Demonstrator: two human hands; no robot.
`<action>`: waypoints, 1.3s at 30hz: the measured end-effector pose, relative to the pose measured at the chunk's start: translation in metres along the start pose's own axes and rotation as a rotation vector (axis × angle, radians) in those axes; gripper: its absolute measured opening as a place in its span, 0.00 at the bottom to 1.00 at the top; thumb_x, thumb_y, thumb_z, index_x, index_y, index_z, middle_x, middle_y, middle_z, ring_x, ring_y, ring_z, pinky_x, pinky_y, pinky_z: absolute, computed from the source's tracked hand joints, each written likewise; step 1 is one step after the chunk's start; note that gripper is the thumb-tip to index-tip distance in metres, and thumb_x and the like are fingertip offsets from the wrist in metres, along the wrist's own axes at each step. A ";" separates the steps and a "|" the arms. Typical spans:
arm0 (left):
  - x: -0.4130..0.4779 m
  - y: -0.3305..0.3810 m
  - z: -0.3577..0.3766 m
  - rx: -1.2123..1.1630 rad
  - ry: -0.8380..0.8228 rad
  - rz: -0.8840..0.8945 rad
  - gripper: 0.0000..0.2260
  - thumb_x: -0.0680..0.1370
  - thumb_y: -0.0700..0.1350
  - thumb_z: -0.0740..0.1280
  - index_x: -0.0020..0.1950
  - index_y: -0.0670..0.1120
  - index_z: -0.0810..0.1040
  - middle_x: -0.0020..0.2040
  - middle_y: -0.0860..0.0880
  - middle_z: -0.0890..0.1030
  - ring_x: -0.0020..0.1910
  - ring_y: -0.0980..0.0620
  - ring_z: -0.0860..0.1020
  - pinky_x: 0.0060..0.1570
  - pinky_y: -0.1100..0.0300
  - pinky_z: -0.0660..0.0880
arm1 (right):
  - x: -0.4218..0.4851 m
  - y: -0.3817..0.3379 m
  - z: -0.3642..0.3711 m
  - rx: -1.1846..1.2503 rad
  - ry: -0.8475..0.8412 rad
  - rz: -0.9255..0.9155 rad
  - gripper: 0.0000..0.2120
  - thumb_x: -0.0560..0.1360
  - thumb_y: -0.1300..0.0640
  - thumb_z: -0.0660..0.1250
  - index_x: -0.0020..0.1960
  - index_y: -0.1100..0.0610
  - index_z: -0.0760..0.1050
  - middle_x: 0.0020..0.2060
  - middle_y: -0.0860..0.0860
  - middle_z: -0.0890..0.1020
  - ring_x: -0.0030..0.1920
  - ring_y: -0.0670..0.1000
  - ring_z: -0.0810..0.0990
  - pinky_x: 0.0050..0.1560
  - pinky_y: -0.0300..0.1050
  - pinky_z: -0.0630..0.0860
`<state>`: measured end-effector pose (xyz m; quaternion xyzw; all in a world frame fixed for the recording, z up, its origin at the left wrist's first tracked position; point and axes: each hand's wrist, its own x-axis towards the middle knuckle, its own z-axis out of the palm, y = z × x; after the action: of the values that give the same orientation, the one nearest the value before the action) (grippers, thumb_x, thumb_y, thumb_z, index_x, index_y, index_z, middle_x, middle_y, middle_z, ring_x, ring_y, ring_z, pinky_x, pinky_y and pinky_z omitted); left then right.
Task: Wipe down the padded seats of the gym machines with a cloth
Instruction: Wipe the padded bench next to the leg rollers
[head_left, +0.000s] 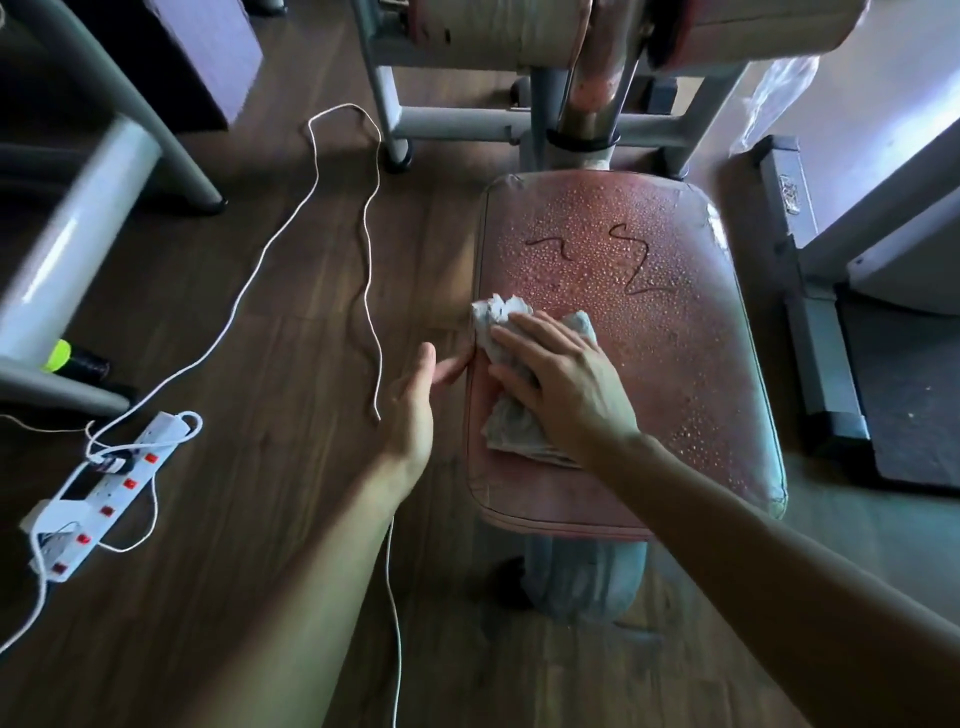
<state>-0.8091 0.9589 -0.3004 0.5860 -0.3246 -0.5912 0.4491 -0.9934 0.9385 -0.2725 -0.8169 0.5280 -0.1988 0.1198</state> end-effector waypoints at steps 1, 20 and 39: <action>0.001 0.002 -0.003 -0.002 -0.024 -0.025 0.35 0.75 0.72 0.59 0.61 0.44 0.84 0.62 0.44 0.83 0.68 0.48 0.77 0.75 0.46 0.64 | 0.006 -0.001 0.002 0.016 0.021 0.010 0.23 0.80 0.42 0.60 0.67 0.54 0.79 0.68 0.53 0.79 0.70 0.56 0.75 0.68 0.56 0.73; -0.016 0.000 0.039 0.548 0.209 0.221 0.30 0.75 0.62 0.59 0.70 0.45 0.77 0.68 0.44 0.79 0.69 0.47 0.75 0.72 0.43 0.67 | -0.119 0.029 -0.043 -0.091 0.134 0.027 0.18 0.80 0.47 0.65 0.65 0.55 0.81 0.66 0.52 0.80 0.70 0.55 0.75 0.69 0.50 0.72; -0.026 -0.022 0.093 1.029 0.483 0.473 0.26 0.85 0.55 0.52 0.79 0.43 0.64 0.80 0.45 0.64 0.79 0.46 0.62 0.75 0.44 0.63 | -0.074 0.097 -0.055 -0.004 0.057 -0.246 0.20 0.78 0.44 0.70 0.64 0.55 0.82 0.65 0.51 0.80 0.64 0.56 0.78 0.67 0.50 0.73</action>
<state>-0.9063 0.9775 -0.3001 0.7570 -0.5785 -0.0935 0.2889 -1.1243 0.9667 -0.2772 -0.8697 0.4274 -0.2341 0.0780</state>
